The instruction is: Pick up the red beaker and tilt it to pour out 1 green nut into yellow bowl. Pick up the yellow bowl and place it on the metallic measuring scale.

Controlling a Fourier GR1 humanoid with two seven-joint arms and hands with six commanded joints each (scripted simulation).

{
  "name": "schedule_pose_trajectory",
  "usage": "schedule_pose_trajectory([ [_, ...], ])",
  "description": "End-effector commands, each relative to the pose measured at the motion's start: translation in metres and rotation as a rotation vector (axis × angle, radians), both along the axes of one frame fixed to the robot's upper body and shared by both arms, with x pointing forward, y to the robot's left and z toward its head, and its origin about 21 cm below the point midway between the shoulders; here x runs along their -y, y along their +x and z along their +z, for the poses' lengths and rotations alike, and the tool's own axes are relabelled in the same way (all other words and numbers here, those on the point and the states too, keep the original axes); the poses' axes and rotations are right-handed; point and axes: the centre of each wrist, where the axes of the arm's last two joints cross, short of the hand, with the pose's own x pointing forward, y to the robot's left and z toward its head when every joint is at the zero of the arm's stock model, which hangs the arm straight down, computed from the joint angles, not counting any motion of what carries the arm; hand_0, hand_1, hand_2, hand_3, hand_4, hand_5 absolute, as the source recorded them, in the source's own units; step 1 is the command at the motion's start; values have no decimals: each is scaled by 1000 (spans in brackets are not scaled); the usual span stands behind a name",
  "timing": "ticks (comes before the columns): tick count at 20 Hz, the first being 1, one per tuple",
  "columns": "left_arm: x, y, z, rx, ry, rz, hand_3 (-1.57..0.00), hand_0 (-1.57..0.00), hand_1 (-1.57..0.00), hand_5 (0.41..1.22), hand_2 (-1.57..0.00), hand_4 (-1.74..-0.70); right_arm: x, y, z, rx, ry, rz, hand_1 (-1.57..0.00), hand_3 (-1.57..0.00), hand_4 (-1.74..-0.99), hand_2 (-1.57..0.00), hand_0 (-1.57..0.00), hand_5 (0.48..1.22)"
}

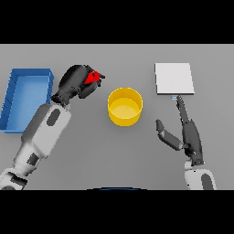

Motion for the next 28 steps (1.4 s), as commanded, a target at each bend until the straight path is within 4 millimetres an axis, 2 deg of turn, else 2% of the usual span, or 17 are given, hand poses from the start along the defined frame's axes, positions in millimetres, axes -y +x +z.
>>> schedule_pose_trajectory([
  [1,8,2,6,16,87,-21,-1563,-1565,-1565,1152,-1565,-1738,0,-1,-1,4,8,13,1,1,-1086,1,1,679],
  [4,24,11,26,50,340,-101,-1567,-1568,-1568,1177,-1568,-1739,-4,0,1,14,-3,18,1,1,-1056,1,1,692],
  [7,43,18,37,66,573,-179,-1569,-1569,-1570,1199,-1569,-1740,-2,-4,0,16,-6,13,1,1,-1068,1,1,689],
  [11,65,24,44,82,853,-262,-1570,-1570,-1570,1212,-1570,-1582,-6,2,1,0,15,14,1,1,-1063,1,1,681],
  [17,91,28,49,137,1166,-325,-1571,-1571,-1571,1219,-1571,-1696,-5,3,2,4,2,38,1,1,-1066,1,1,689],
  [22,98,33,52,192,1356,-338,-1571,-1571,-1571,1220,-1571,-1726,-2,-2,-3,-11,16,36,1,1,-1060,1,1,700],
  [25,112,29,51,250,1403,-345,-1571,-1571,-1571,1221,-1571,-1733,-8,3,0,-4,44,45,1,1,-1056,1,1,693],
  [28,116,24,45,305,1454,-363,-1571,-1571,-1571,1221,-1571,-1736,-6,1,-2,-10,38,34,1,1,-1053,1,1,697],
])
